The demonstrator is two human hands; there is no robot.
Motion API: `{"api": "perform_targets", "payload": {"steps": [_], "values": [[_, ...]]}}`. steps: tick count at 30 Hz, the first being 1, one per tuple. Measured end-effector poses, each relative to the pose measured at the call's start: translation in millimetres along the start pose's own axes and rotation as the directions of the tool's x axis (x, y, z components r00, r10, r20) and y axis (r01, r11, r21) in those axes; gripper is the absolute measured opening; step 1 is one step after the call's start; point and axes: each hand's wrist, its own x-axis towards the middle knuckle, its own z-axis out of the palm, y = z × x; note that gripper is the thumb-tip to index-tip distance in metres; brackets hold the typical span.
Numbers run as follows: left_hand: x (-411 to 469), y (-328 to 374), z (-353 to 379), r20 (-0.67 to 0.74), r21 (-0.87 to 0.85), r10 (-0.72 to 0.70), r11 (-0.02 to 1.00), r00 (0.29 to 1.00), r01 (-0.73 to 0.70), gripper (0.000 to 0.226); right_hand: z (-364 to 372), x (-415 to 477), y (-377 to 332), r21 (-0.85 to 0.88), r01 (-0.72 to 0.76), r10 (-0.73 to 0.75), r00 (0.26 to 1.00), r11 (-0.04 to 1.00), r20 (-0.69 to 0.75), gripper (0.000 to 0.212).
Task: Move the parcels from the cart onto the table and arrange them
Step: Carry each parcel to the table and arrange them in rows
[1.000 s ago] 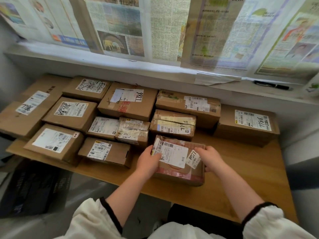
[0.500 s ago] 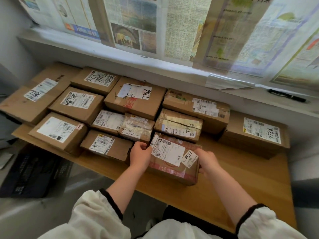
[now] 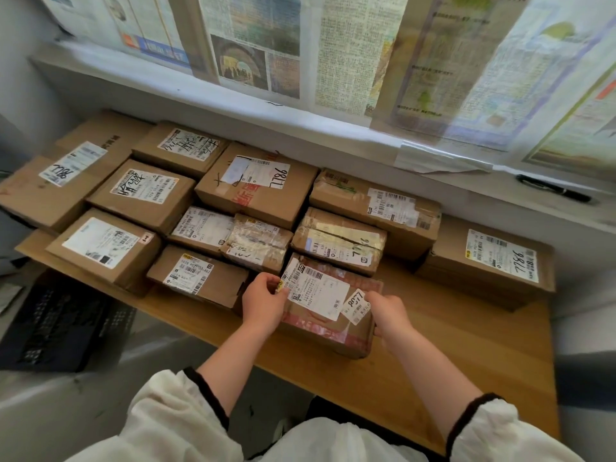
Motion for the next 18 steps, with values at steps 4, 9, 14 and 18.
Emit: {"api": "perform_targets", "payload": {"steps": [4, 9, 14, 18], "values": [[1.1, -1.2, 0.7, -0.016, 0.014, 0.004, 1.0, 1.0, -0.004, 0.016, 0.8, -2.9, 0.5, -0.004, 0.01, -0.01, 1.0, 1.0, -0.001, 0.013], [-1.0, -2.9, -1.3, -0.017, -0.028, 0.009, 1.0, 1.0, -0.01, 0.016, -2.8, -8.2, 1.4, 0.011, 0.018, -0.018, 0.999, 1.0, 0.03, 0.018], [-8.1, -10.0, -18.8, -0.164, -0.217, -0.074, 0.975, 0.984, 0.037, 0.012, -4.7, -16.4, 12.5, 0.013, 0.19, -0.188, 0.977, 0.982, -0.105, 0.067], [-15.1, -9.0, -37.6, -0.165, -0.369, -0.073, 0.93, 0.984, 0.007, 0.009, 6.2, -30.0, 16.6, -0.076, 0.397, -0.402, 0.911, 0.915, -0.089, 0.065]]}}
